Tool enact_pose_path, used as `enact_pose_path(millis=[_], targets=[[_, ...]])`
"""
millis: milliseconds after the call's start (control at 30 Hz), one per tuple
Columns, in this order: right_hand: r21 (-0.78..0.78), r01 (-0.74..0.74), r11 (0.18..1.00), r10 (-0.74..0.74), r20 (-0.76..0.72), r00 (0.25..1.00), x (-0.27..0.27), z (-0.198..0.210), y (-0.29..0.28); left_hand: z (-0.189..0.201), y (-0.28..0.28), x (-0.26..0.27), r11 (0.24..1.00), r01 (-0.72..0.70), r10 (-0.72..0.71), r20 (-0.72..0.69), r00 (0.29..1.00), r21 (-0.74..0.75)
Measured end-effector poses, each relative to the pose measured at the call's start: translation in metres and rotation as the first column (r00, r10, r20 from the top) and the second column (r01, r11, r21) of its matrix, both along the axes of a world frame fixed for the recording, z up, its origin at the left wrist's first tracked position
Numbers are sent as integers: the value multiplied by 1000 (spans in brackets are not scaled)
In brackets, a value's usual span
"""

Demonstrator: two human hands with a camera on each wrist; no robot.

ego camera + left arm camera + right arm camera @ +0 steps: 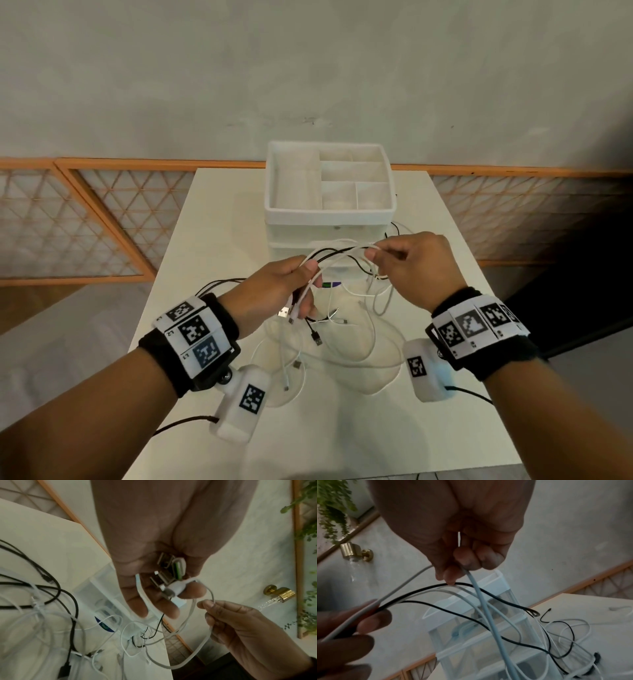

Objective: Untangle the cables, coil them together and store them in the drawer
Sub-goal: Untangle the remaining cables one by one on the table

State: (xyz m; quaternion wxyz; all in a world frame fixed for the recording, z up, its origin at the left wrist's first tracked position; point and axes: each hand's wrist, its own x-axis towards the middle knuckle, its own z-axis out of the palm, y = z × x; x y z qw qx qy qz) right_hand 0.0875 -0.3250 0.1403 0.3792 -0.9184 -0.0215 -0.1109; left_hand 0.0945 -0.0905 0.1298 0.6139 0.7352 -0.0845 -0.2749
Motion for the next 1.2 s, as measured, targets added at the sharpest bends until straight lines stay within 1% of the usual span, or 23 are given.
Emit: enact_pose_path(millis=[67,167,233,300,367,433,467,533,600,633,667,733,767,833,900,967,1000,1033,1067,1100,1133,1167,1200], targets=[[9,22,1000,-22,-41,999,2,-1,0,0,4,-2,1000,-1,-1,-69,998,-31],[39,-33,999,37,-102,994,-1,0,8,4,8,-1,999,21,-19,-52,998,49],[36,-109,993,113,-146,983,-2,3,15,9,8,-1,995,48,-48,4,999,91],[-45,-232,972,219,-202,955,-3,-1,25,17,6,-1,992,56,-69,111,991,111],[-108,-296,949,239,-363,900,-1,-20,30,31,6,1,996,27,-45,224,974,80],[-238,-302,923,135,-536,834,3,-51,17,45,11,5,998,-46,53,246,968,-34],[-335,-287,898,47,-574,818,6,-66,3,50,17,7,993,-84,101,237,966,-81],[-509,-204,837,-149,-570,808,20,-86,-32,52,27,11,991,-111,125,247,961,-70],[-566,-10,824,-319,-479,818,38,-84,-67,42,36,11,996,-70,55,261,964,50],[-506,114,855,-375,-451,810,47,-76,-80,34,38,10,986,-17,-29,272,962,165],[-367,249,896,-402,-434,806,55,-68,-91,24,40,10,943,56,-156,286,946,328],[-110,439,892,-449,-339,827,71,-45,-100,1,40,10,747,170,-403,235,884,642],[-43,457,888,-451,-262,853,78,-33,-99,-9,37,9,669,182,-446,193,874,721],[59,394,917,-387,-104,916,92,-15,-94,-22,29,10,593,159,-434,147,889,789],[170,314,934,-320,12,947,103,-4,-87,-30,22,14,559,120,-411,148,900,820],[198,271,942,-286,50,957,109,-3,-88,-36,21,19,560,76,-376,172,911,825],[153,263,952,-270,21,963,109,-6,-91,-38,22,21,583,59,-331,171,928,810],[54,254,966,-252,-52,966,106,-11,-95,-39,22,22,623,41,-274,170,947,781],[-96,234,967,-247,-154,957,100,-20,-98,-39,23,23,653,14,-224,176,959,757],[-248,183,951,-249,-271,930,93,-32,-102,-38,23,22,657,-15,-204,197,959,754],[-373,126,919,-275,-376,885,86,-43,-102,-38,23,23,638,-52,-210,238,948,768],[-453,79,888,-301,-443,844,76,-49,-97,-39,23,24,622,-87,-221,281,934,778],[-476,45,878,-297,-467,833,68,-54,-89,-39,22,25,623,-107,-229,311,922,775]])
